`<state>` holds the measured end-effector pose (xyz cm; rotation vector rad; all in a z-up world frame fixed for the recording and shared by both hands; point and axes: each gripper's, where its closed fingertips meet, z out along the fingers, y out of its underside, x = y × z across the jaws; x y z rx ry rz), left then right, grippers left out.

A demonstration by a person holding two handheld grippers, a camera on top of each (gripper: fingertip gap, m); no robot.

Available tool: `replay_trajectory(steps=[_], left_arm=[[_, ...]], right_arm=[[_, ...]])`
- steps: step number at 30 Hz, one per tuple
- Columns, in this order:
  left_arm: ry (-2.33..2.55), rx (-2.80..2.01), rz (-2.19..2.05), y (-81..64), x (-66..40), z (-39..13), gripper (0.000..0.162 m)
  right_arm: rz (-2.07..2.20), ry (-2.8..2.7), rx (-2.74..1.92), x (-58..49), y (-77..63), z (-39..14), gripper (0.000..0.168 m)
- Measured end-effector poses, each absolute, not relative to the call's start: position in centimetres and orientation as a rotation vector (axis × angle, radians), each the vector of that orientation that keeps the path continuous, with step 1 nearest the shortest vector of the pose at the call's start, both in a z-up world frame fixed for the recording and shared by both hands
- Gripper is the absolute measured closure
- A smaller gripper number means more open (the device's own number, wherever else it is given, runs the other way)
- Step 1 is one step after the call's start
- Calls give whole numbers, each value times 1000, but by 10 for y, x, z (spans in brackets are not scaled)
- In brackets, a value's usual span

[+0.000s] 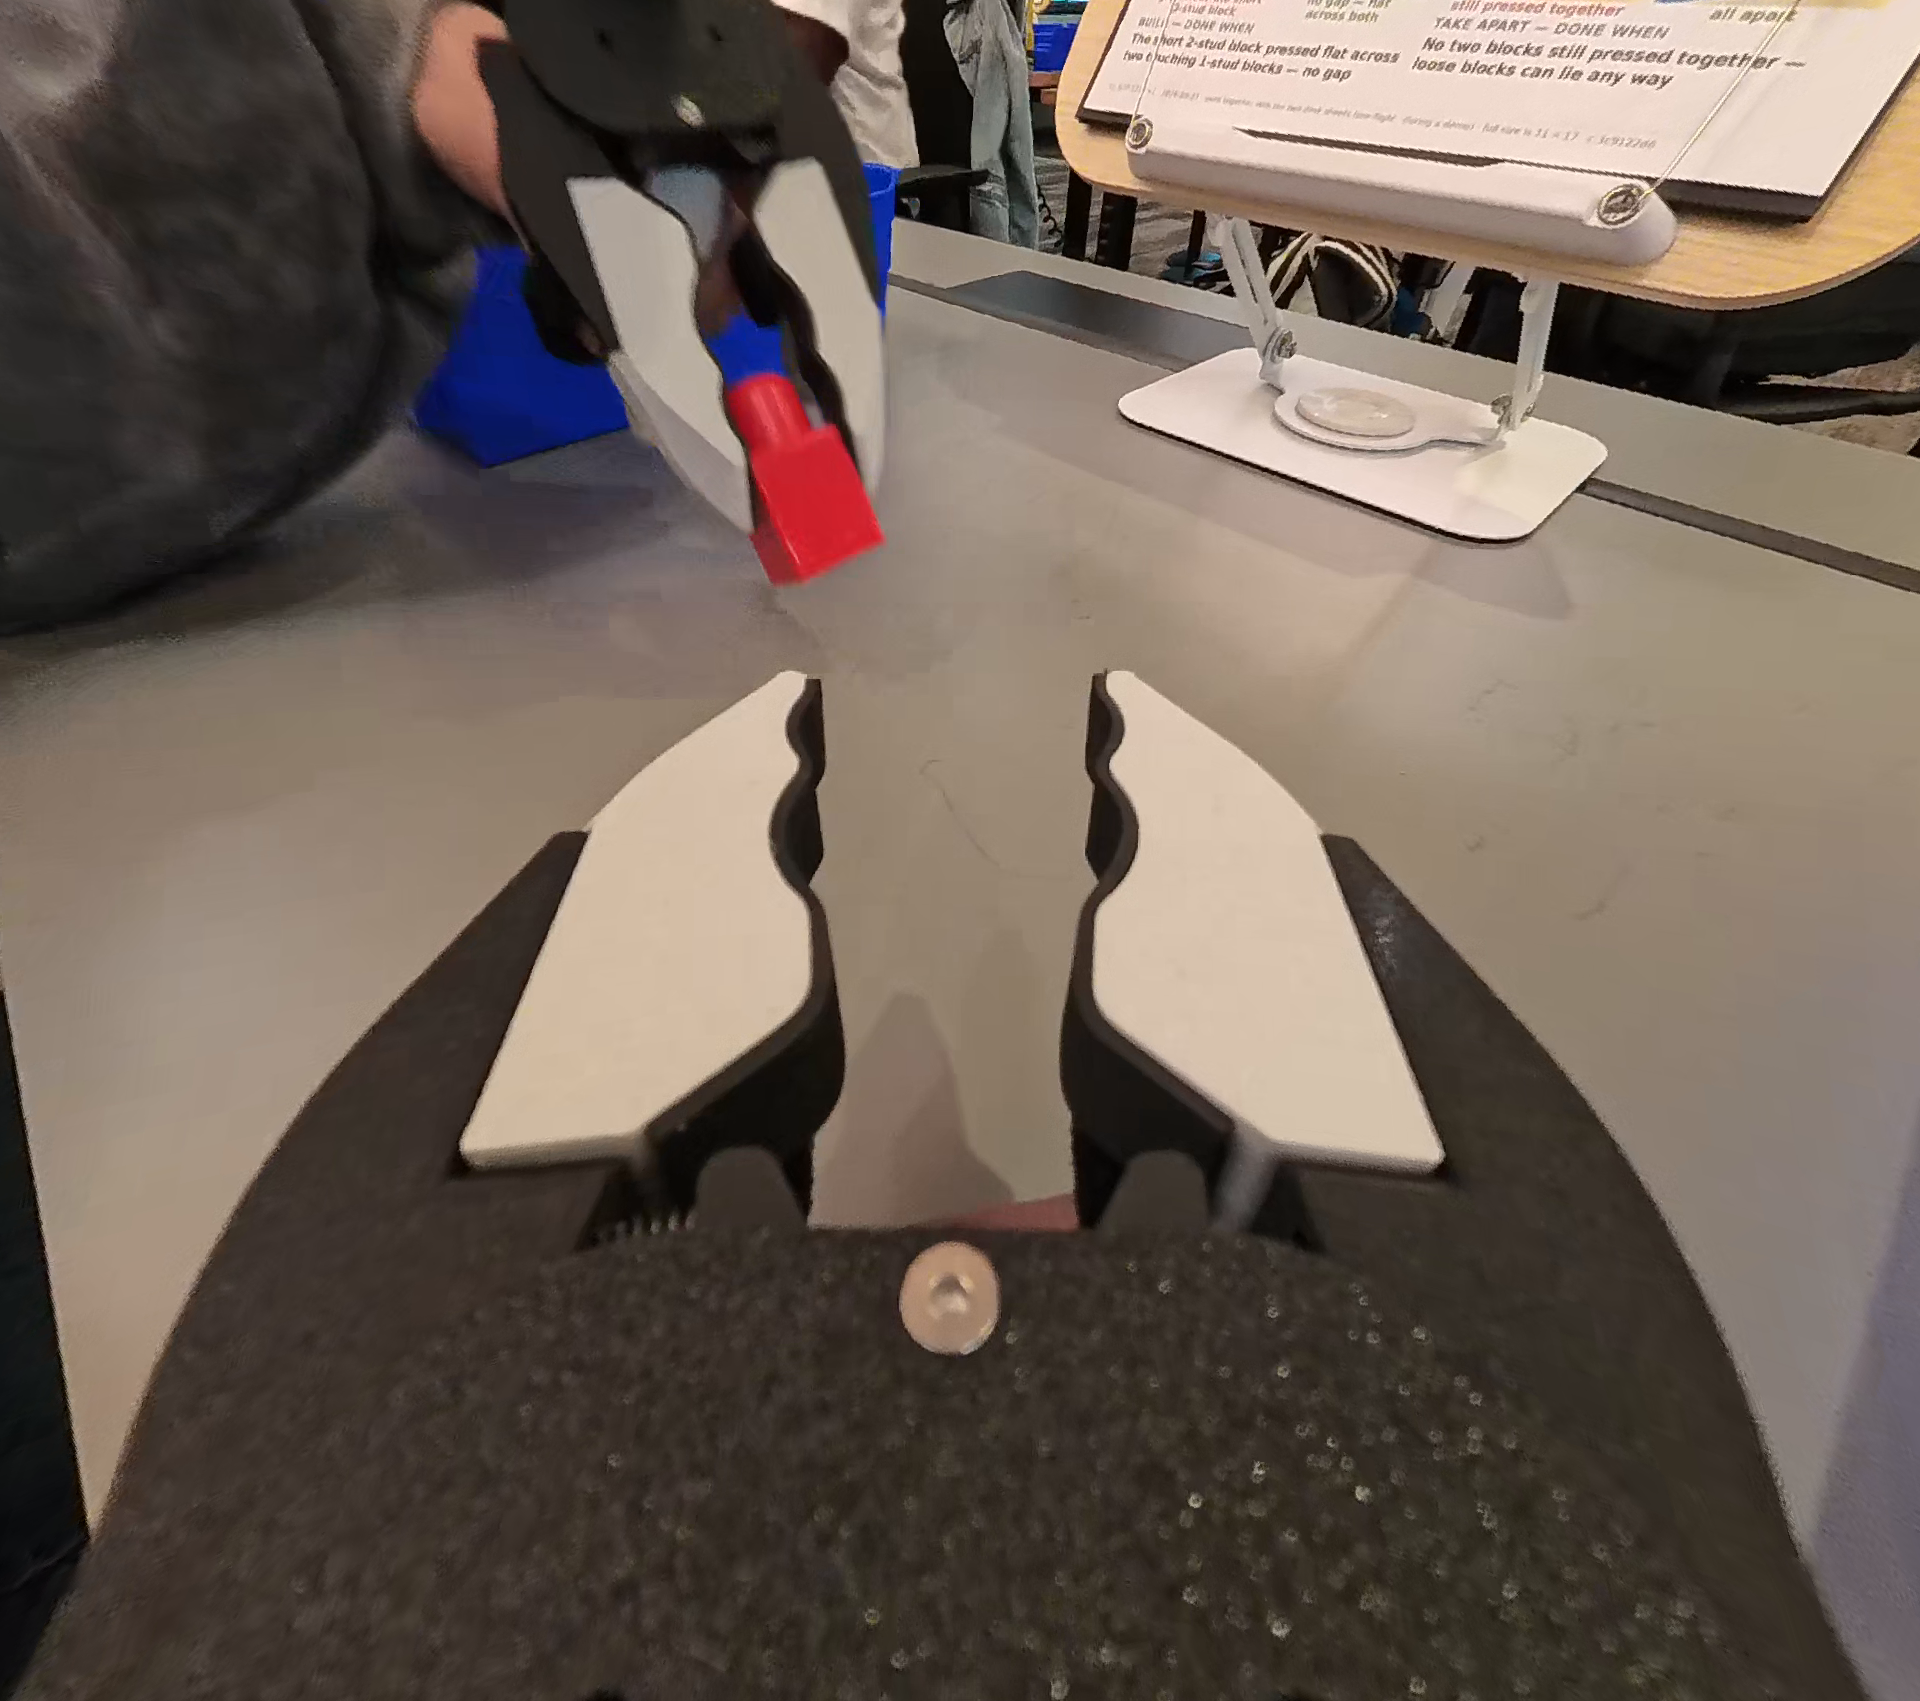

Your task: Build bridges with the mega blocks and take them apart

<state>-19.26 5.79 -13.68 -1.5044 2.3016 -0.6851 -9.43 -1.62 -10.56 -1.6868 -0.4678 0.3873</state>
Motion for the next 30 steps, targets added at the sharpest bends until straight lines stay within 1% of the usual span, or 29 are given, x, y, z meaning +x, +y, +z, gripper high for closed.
replay_trajectory(steps=[1,5,10,14,19,21,25,27,28,30], left_arm=[[2300,-1510,-765,54,-181,-142,127],[2311,-1529,-949,50,-161,-159,127],[2359,-1579,-941,57,-171,-170,126],[2389,-1601,-802,64,-179,-173,124],[2389,-1660,-630,72,-195,-176,113],[2346,-1666,-596,74,-203,-163,109],[2180,-1684,-474,80,-236,-110,99],[2050,-1703,-374,89,-268,-76,100],[1956,-1732,-314,99,-288,-58,105],[1722,-1818,-208,126,-334,-27,106]], right_arm=[[388,-465,-1685,-94,-16,-105,120],[399,-455,-1679,-93,-17,-104,120],[422,-454,-1676,-93,-18,-104,120],[425,-463,-1678,-94,-18,-104,120],[425,-466,-1677,-94,-19,-104,120],[426,-467,-1678,-95,-19,-104,120],[426,-469,-1679,-95,-19,-104,120],[426,-470,-1680,-95,-19,-105,120],[425,-472,-1680,-95,-19,-105,120],[424,-474,-1681,-96,-19,-105,120]])
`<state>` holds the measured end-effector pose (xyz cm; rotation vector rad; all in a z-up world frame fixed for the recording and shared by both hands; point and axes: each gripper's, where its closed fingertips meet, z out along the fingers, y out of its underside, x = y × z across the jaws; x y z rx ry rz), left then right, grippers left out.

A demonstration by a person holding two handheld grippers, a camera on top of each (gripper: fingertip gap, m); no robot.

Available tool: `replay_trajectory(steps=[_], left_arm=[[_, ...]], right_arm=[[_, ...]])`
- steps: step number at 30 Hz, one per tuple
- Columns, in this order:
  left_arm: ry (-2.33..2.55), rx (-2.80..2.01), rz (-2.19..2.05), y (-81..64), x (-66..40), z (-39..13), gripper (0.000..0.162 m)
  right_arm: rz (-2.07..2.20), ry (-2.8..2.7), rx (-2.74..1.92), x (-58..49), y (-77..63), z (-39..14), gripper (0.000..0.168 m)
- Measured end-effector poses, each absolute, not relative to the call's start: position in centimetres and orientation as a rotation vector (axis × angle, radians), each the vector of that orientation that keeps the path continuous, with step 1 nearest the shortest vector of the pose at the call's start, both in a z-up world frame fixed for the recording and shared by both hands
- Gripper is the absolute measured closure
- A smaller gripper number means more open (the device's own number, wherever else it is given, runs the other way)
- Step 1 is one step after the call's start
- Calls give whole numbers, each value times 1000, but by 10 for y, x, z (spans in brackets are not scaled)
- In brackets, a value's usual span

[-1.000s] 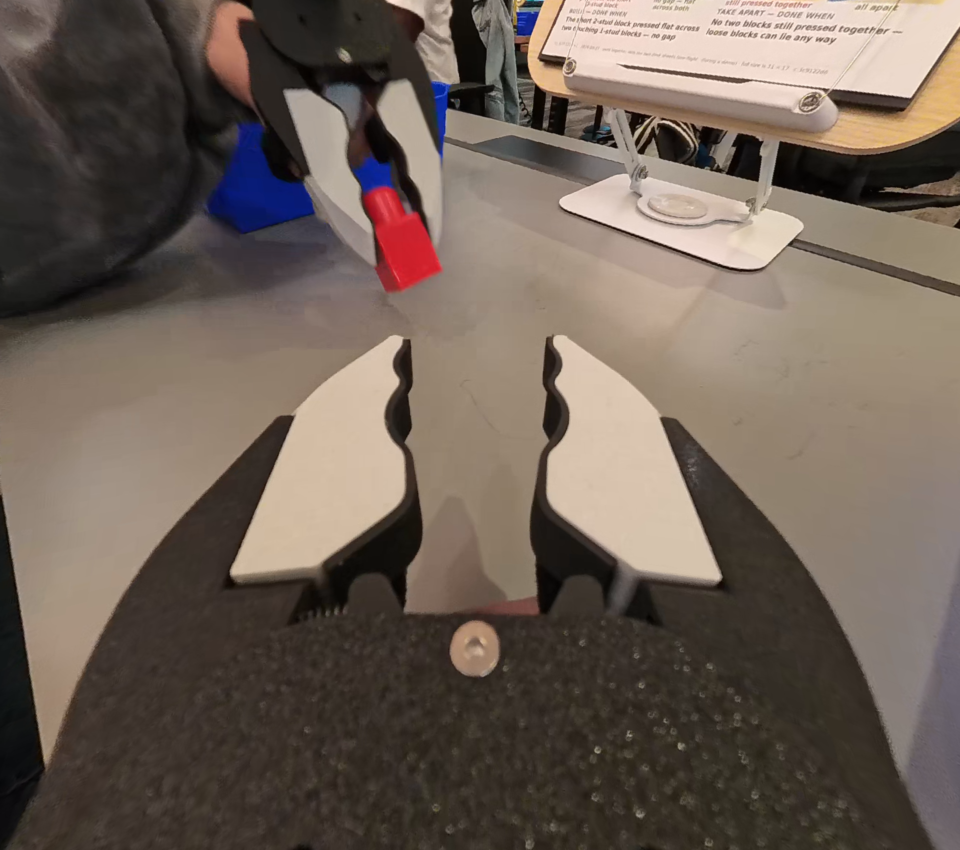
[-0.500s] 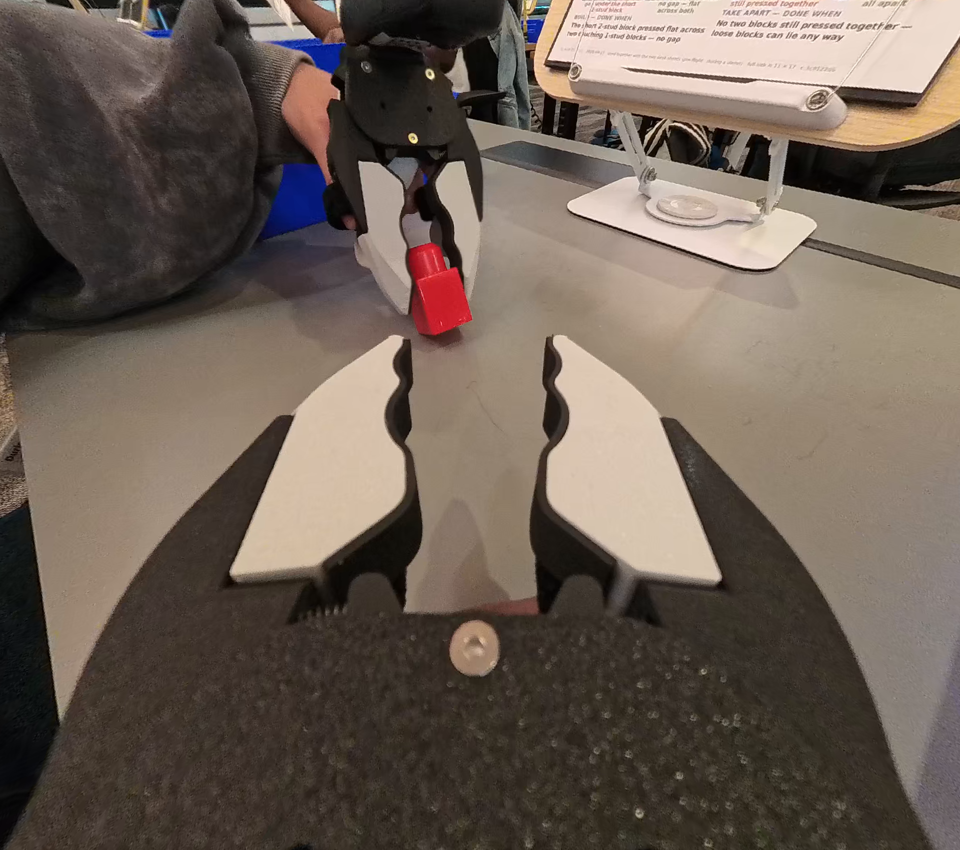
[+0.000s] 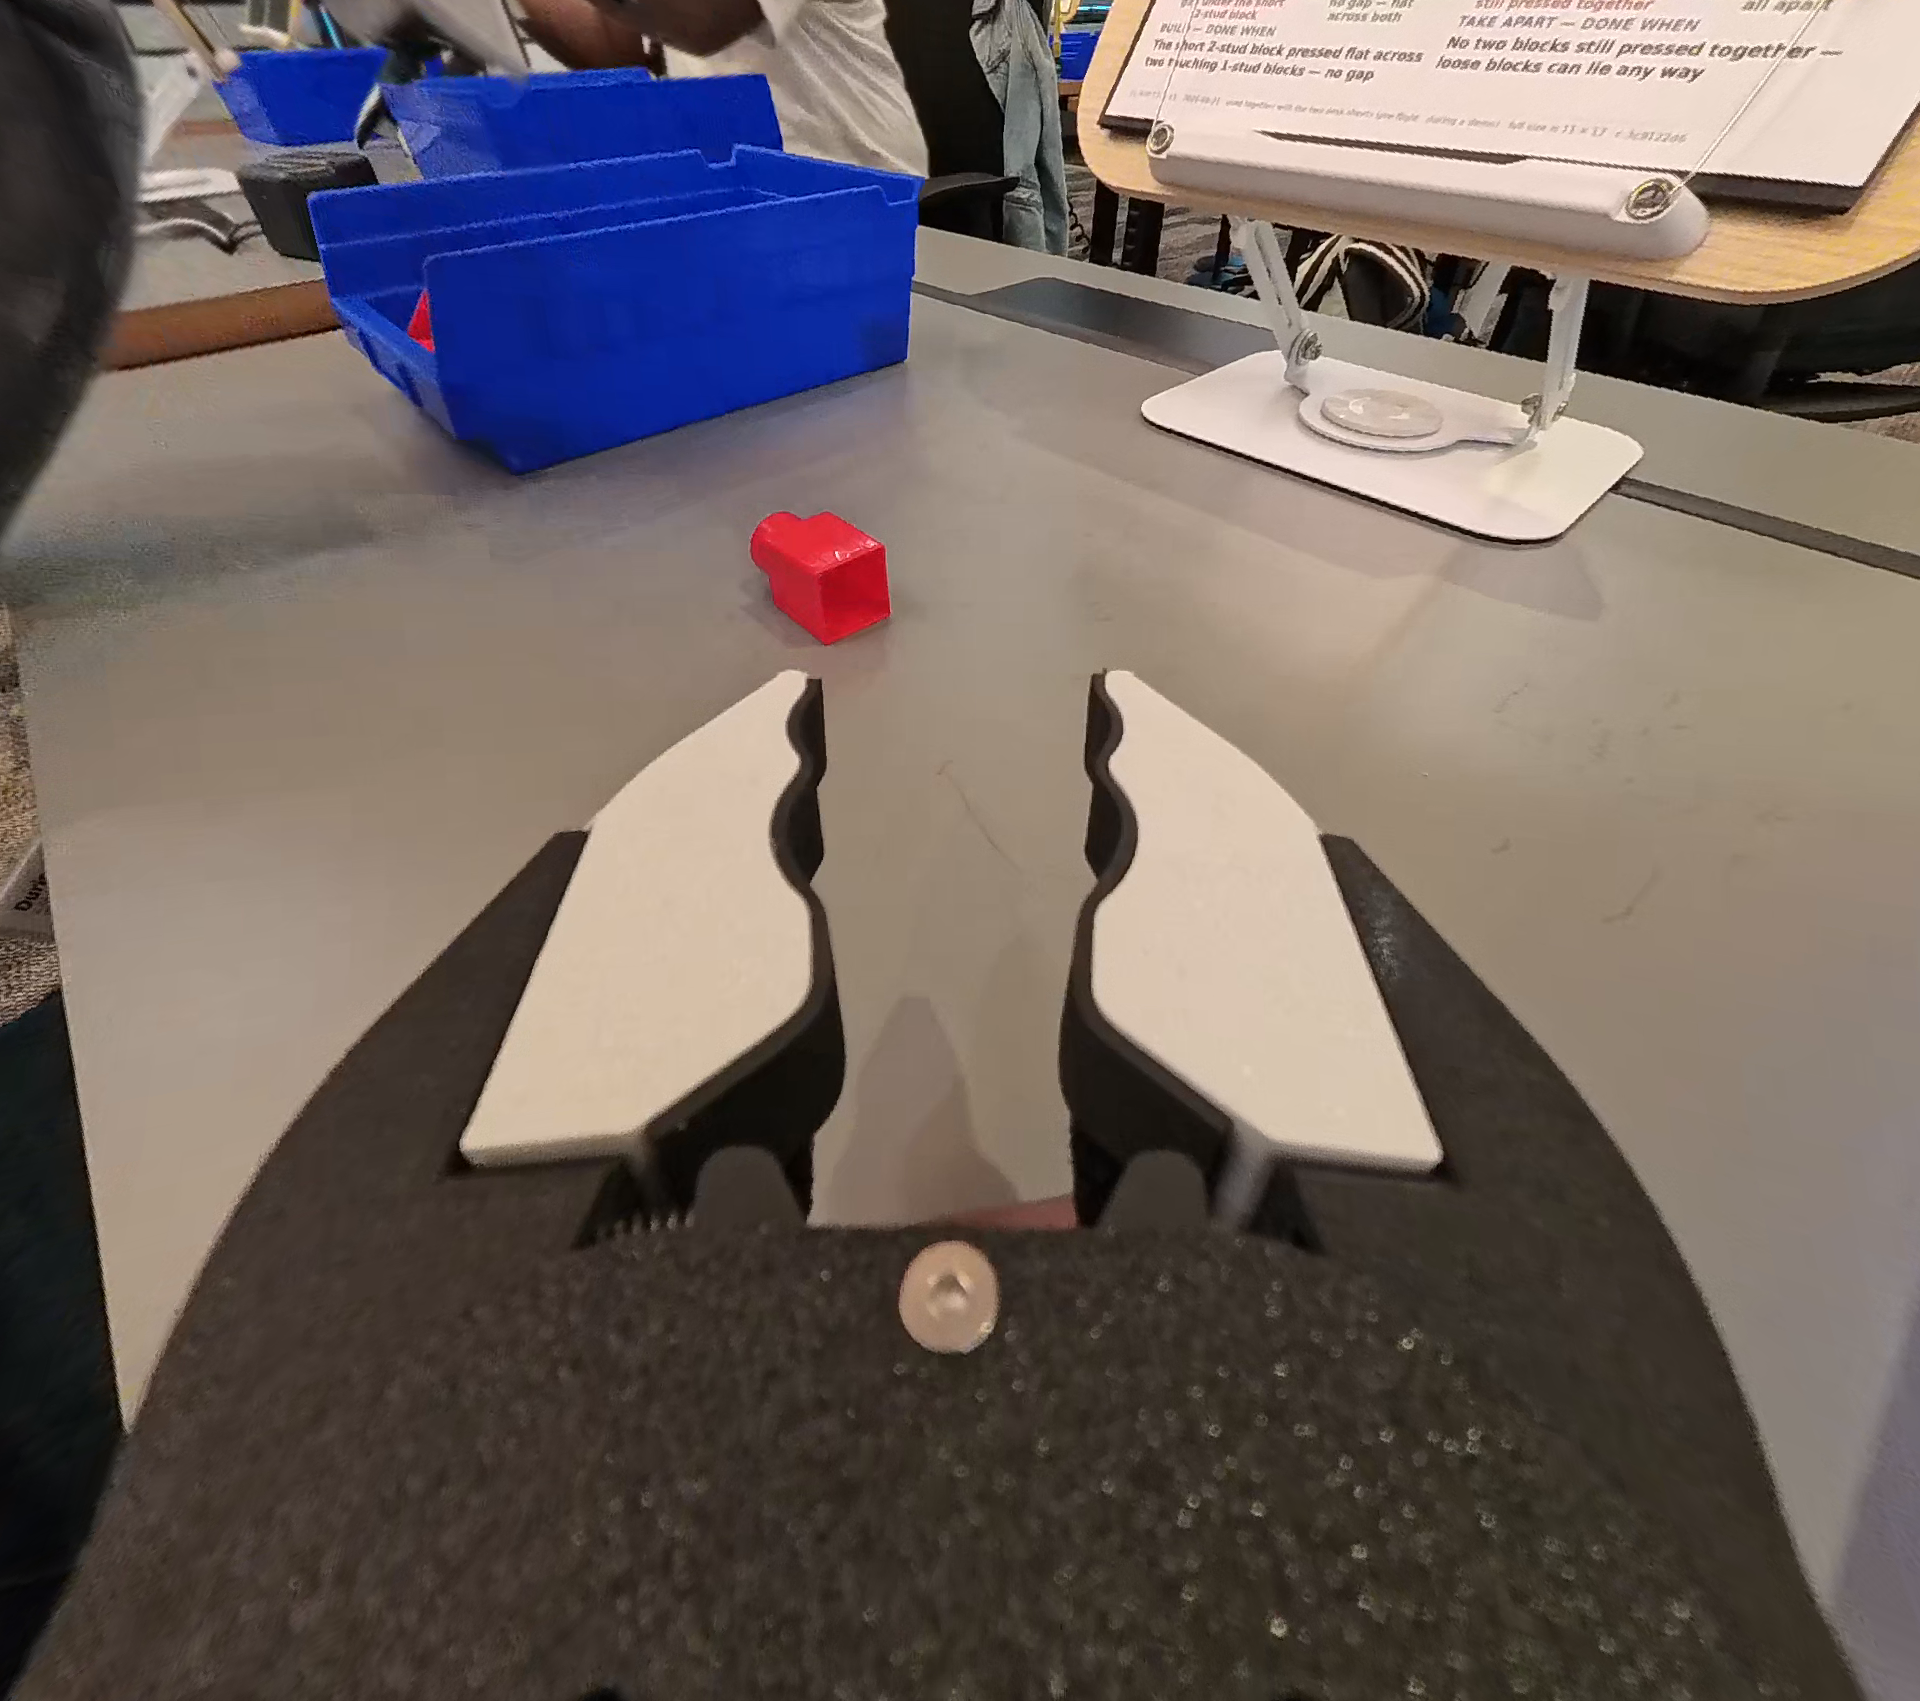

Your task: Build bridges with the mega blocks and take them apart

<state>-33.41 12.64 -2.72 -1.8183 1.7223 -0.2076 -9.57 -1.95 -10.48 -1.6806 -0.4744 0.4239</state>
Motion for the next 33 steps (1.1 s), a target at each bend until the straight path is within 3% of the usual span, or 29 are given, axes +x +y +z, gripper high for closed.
replay_trajectory(steps=[4,9,14,20,29,33], left_arm=[[1306,-2004,-45,182,-428,-8,99],[1390,-2045,94,217,-460,-70,97],[1510,-1997,110,270,-454,-119,98],[1754,-1836,33,295,-418,-139,106],[1948,-1826,140,328,-404,-173,97],[1935,-1782,127,332,-400,-179,103]], right_arm=[[421,-481,-1690,-97,-19,-106,120],[421,-475,-1686,-96,-19,-106,121],[428,-475,-1685,-96,-19,-105,121],[444,-469,-1697,-96,-18,-107,121],[473,-447,-1712,-93,-16,-108,122],[480,-442,-1716,-93,-16,-108,124]])
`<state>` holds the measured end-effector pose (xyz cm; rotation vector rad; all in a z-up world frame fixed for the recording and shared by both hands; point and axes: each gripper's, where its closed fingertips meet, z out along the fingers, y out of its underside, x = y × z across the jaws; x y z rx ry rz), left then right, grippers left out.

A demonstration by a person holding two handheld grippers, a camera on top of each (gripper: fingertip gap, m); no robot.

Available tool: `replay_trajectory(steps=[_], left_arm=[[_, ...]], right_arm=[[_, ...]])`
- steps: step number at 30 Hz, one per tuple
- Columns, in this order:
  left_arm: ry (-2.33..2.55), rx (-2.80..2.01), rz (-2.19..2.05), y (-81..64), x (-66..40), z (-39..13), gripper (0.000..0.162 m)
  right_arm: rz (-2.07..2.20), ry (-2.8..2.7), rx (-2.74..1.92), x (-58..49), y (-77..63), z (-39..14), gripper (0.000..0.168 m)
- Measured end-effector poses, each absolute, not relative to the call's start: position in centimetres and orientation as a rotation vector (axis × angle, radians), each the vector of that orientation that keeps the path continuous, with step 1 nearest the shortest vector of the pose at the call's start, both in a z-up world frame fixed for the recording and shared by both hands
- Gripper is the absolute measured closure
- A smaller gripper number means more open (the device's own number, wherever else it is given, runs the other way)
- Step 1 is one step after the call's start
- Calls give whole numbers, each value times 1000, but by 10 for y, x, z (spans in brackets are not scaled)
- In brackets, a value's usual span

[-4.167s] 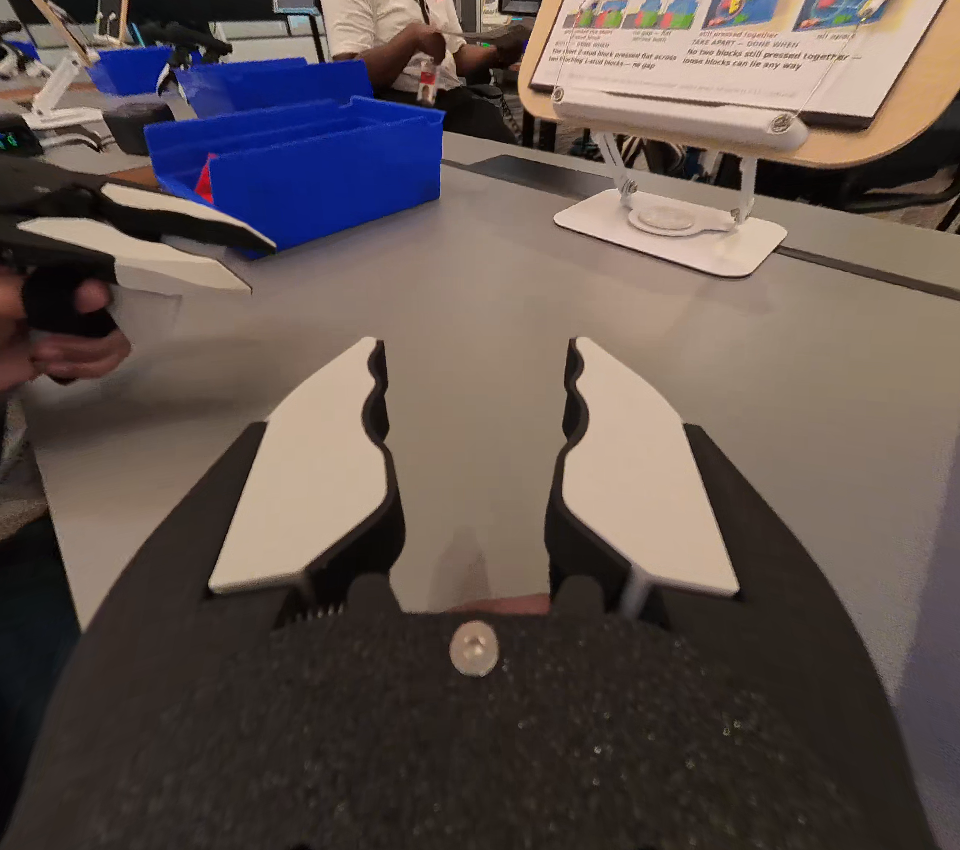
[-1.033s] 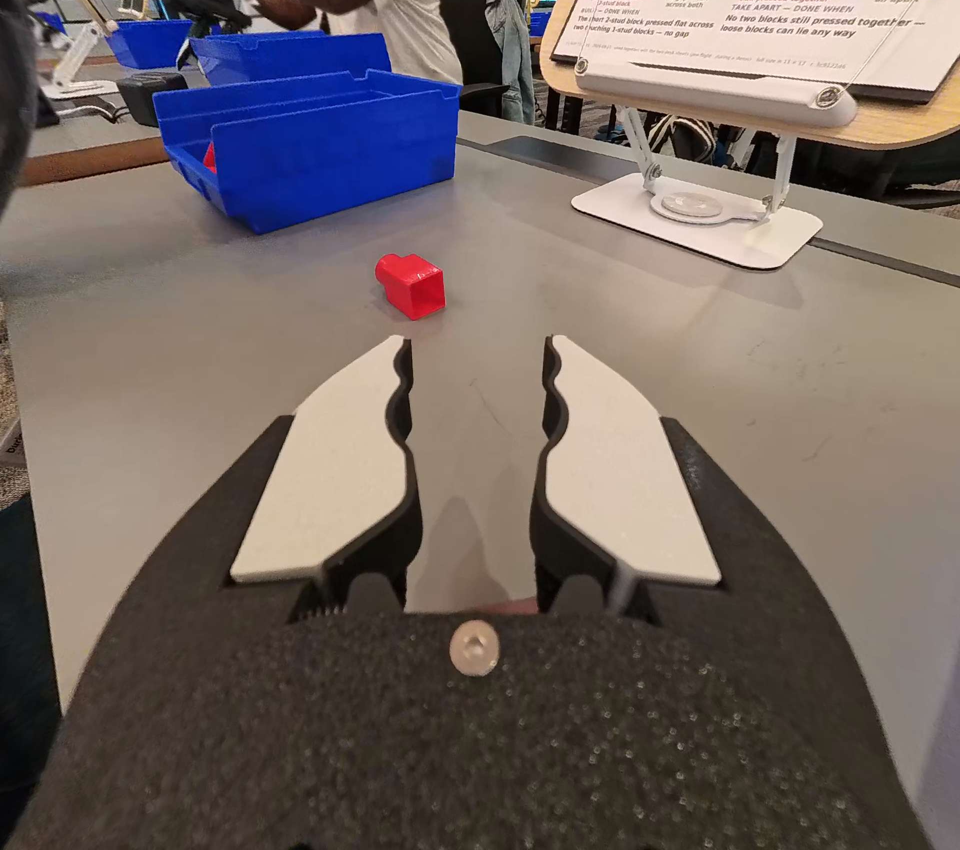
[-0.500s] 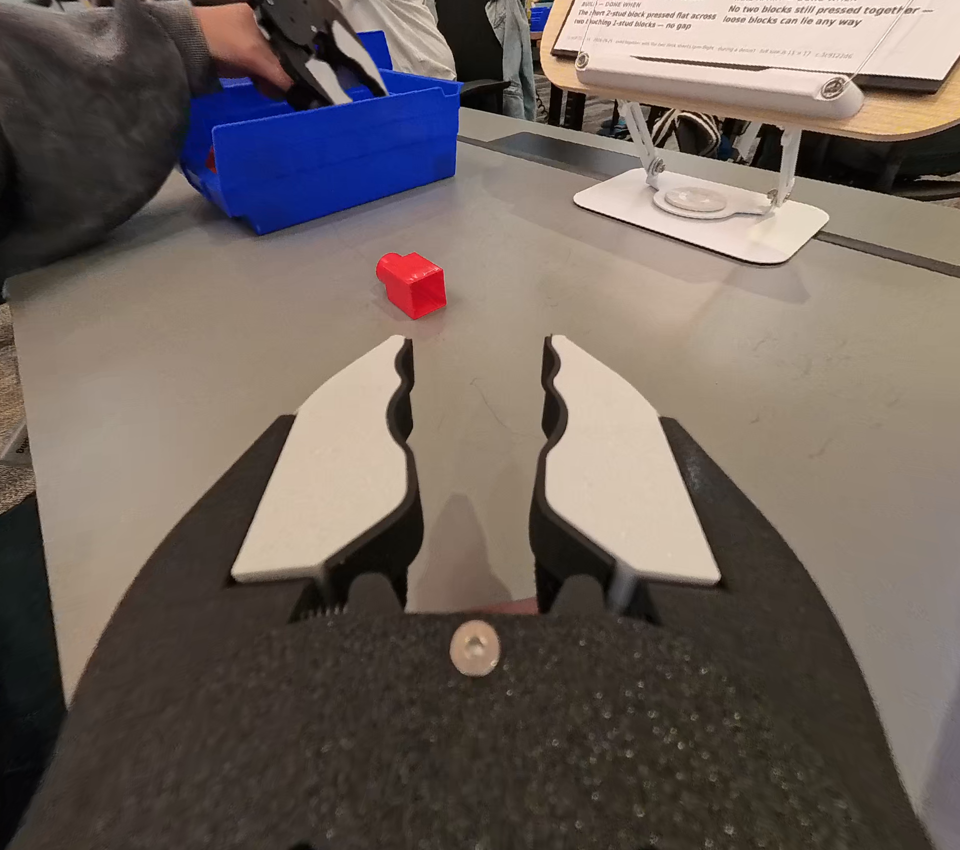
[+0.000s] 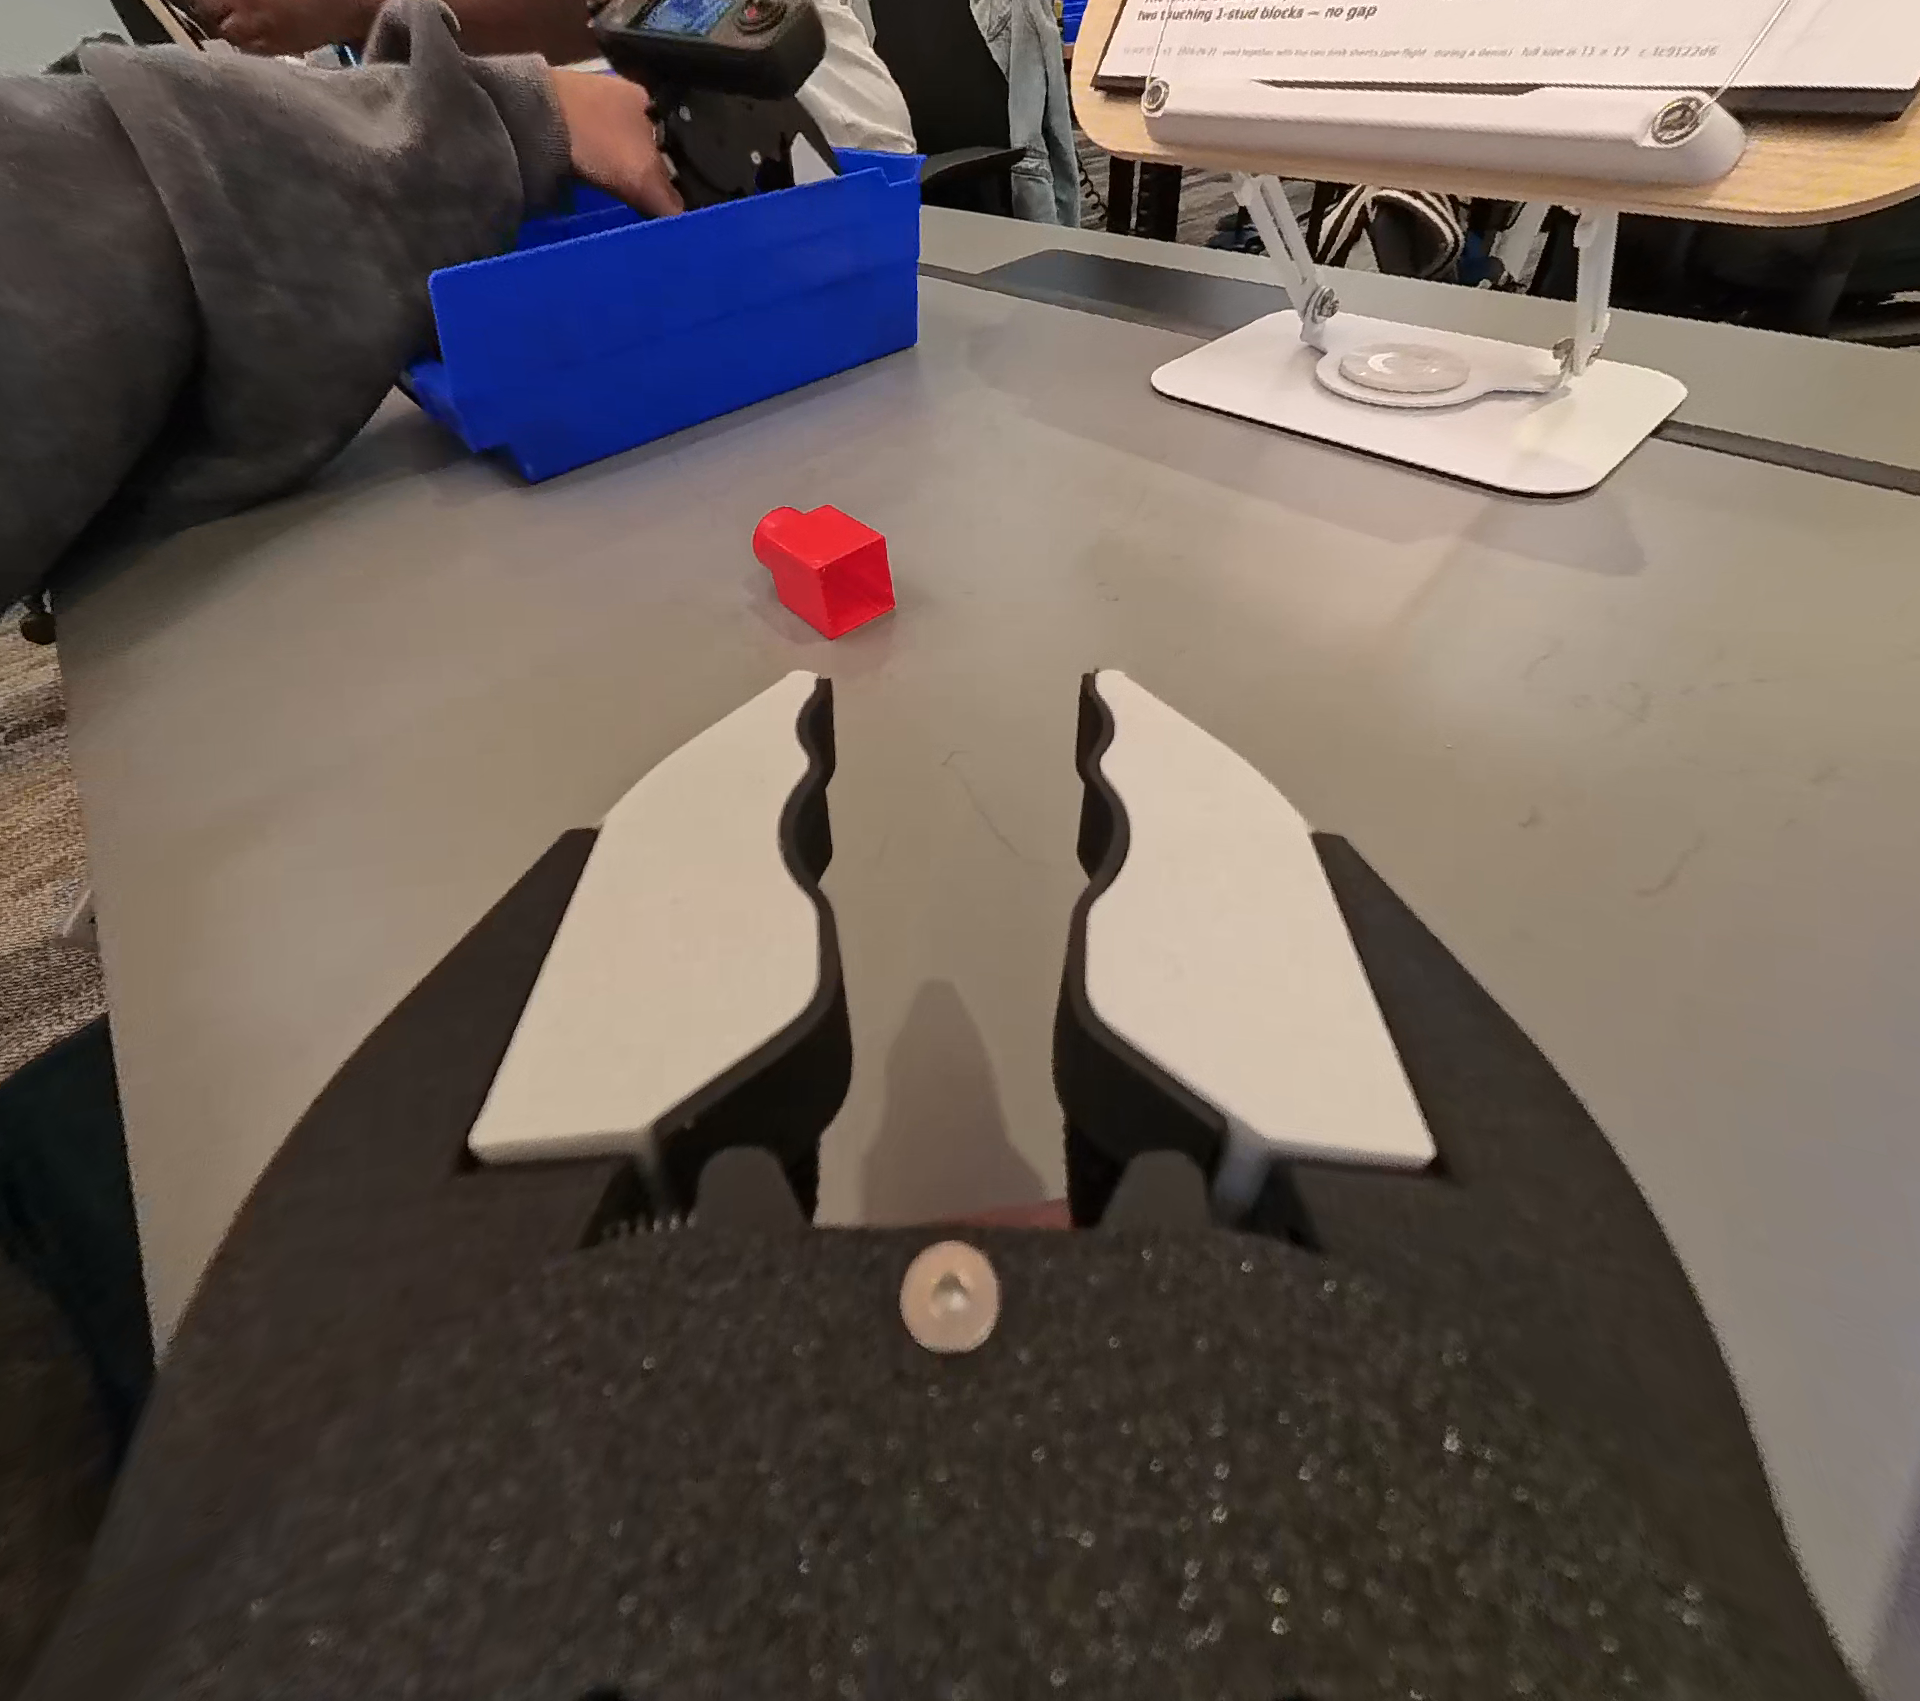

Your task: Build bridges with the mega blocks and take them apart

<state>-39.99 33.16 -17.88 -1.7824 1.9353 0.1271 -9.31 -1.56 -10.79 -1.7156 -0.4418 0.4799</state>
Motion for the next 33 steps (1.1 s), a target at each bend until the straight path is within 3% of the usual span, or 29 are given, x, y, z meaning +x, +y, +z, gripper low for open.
replay_trajectory(steps=[3,13,19,24,27,33], left_arm=[[1904,-1724,200,338,-401,-176,121],[1828,-1735,227,309,-416,-165,123],[1717,-1687,158,272,-428,-85,123],[1801,-1542,-46,181,-372,-35,123],[1936,-1440,-108,120,-317,-56,123],[2083,-1478,-169,47,-255,-145,124]], right_arm=[[480,-445,-1719,-94,-15,-108,124],[489,-448,-1713,-94,-16,-108,125],[508,-449,-1714,-94,-17,-108,125],[510,-450,-1710,-94,-17,-107,125],[512,-457,-1707,-96,-18,-107,125],[514,-460,-1715,-96,-18,-108,124]])
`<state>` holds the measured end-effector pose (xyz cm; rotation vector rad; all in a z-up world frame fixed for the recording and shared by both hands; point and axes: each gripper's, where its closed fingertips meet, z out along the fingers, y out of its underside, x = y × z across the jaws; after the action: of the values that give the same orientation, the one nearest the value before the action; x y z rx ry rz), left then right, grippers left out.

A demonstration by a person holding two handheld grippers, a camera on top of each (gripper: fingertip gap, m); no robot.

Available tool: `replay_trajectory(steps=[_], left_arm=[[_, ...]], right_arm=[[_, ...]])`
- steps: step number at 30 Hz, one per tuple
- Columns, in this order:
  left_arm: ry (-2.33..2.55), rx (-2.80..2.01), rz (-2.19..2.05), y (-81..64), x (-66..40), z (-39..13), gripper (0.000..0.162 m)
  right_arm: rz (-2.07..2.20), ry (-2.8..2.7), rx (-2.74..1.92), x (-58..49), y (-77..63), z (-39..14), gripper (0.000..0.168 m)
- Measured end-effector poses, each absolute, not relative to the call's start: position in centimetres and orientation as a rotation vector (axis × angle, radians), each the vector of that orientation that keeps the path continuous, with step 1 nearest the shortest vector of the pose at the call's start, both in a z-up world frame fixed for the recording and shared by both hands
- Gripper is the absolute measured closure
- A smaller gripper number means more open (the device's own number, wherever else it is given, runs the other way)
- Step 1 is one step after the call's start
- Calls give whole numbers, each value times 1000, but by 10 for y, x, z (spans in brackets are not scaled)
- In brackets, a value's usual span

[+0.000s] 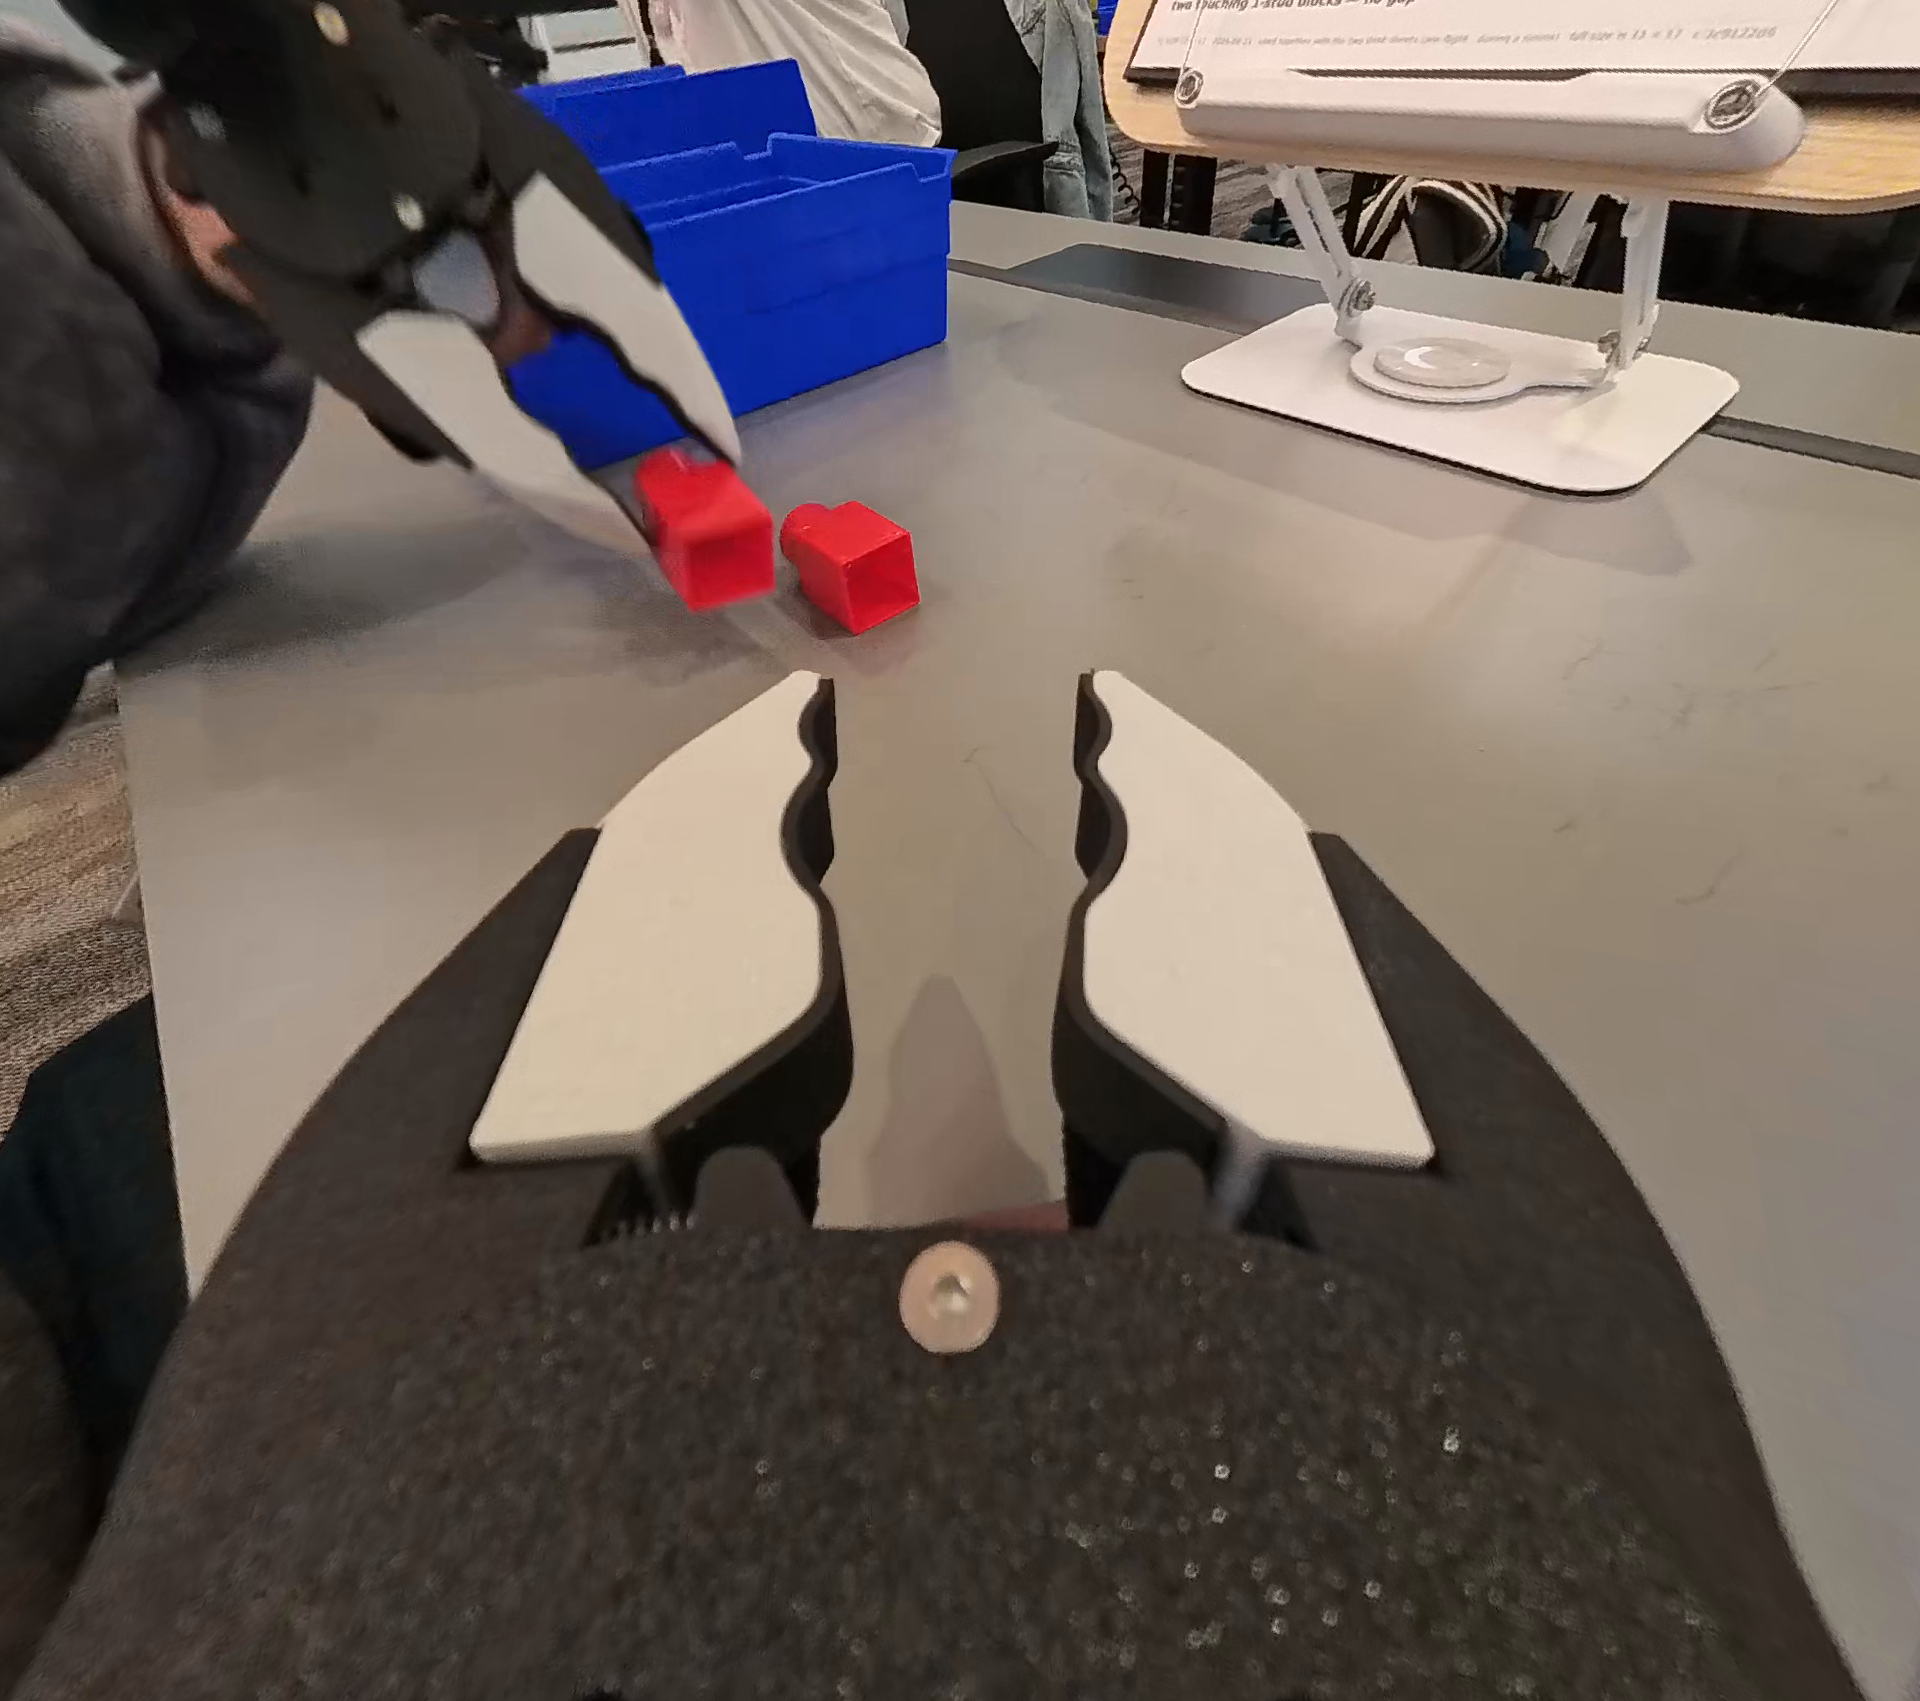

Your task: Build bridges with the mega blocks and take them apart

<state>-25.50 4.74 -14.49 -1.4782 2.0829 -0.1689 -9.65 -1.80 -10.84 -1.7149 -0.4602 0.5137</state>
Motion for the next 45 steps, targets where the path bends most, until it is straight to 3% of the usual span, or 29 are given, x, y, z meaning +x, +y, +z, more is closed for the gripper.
replay_trajectory(steps=[8,14,20,22,26,32,37,44,45], left_arm=[[2038,-1508,36,58,-240,-167,124],[1928,-1585,-26,48,-250,-156,103],[1380,-1814,-352,28,-330,-105,99],[1210,-1870,-452,19,-370,-101,95],[997,-1959,-459,23,-443,-111,100],[1101,-2038,-203,71,-496,-103,103],[1199,-2202,257,139,-558,-99,102],[1402,-2331,325,184,-572,-134,105],[1445,-2338,353,187,-572,-138,99]], right_arm=[[528,-474,-1705,-98,-20,-107,125],[550,-474,-1695,-98,-21,-106,124],[577,-459,-1680,-96,-22,-104,124],[584,-455,-1682,-96,-22,-104,124],[587,-455,-1679,-96,-22,-104,124],[583,-458,-1700,-97,-20,-106,124],[601,-439,-1709,-95,-19,-107,125],[664,-401,-1706,-91,-17,-105,125],[672,-397,-1708,-91,-17,-105,125]])
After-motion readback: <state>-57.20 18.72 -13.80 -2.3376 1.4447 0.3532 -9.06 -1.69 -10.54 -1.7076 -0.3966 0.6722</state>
